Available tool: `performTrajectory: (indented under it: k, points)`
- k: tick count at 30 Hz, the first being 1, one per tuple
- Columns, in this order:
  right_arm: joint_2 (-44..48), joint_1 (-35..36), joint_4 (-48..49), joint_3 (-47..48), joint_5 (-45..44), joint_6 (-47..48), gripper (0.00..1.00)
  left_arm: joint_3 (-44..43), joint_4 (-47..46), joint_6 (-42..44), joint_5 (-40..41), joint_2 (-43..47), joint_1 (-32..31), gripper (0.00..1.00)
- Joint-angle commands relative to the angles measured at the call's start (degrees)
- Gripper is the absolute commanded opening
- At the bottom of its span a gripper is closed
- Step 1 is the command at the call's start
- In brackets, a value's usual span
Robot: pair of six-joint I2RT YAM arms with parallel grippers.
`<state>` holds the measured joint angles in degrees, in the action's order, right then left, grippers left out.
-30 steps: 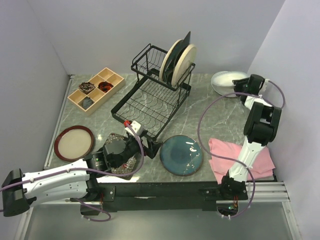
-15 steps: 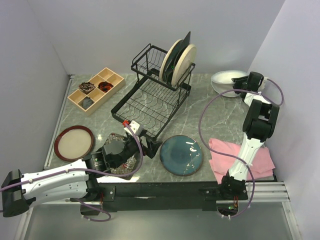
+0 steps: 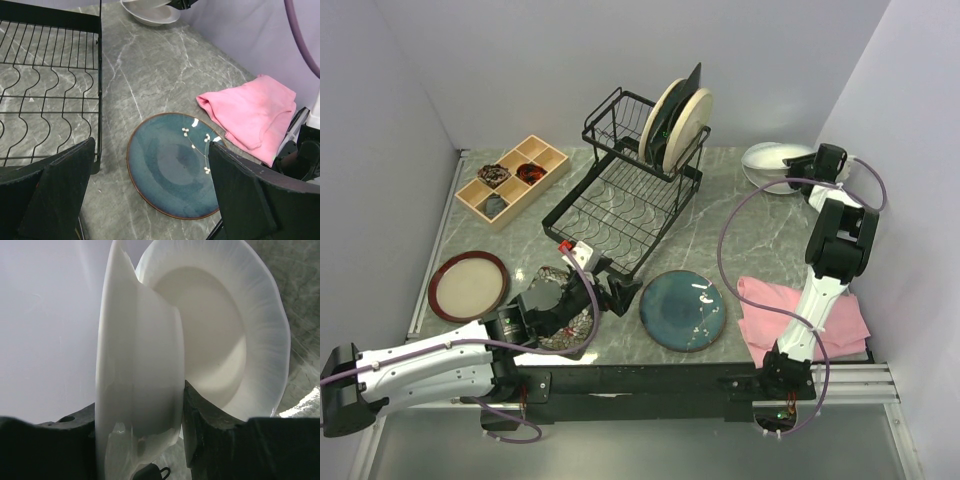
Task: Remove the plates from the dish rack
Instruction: Place the plate at the corner of the board.
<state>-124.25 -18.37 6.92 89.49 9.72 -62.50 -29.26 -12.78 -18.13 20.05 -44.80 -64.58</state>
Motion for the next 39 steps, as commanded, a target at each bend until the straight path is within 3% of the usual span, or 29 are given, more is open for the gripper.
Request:
performTrajectory:
  k: [1,5,10,24,39]
  points:
    - [0.23,-0.09,3.46,3.93,0.48,0.80,0.48,0.52,-2.08,0.46,1.13,1.38,-0.11,1.00]
    - [0.58,-0.09,-2.25,5.07,-0.22,1.24,0.61,0.69,-2.17,0.46,1.48,1.55,-0.11,1.00]
    - [1.55,-0.09,-9.37,7.19,-1.36,3.69,0.65,0.87,-2.08,0.38,1.66,2.08,-0.11,0.99]
    - [5.24,-0.09,-20.18,5.61,-4.35,5.99,0.57,1.22,-2.34,0.02,1.83,3.05,-0.20,0.99]
    - [7.97,-0.17,-21.24,3.67,-4.62,8.27,0.53,1.13,-2.34,0.20,2.27,2.35,-0.11,1.00]
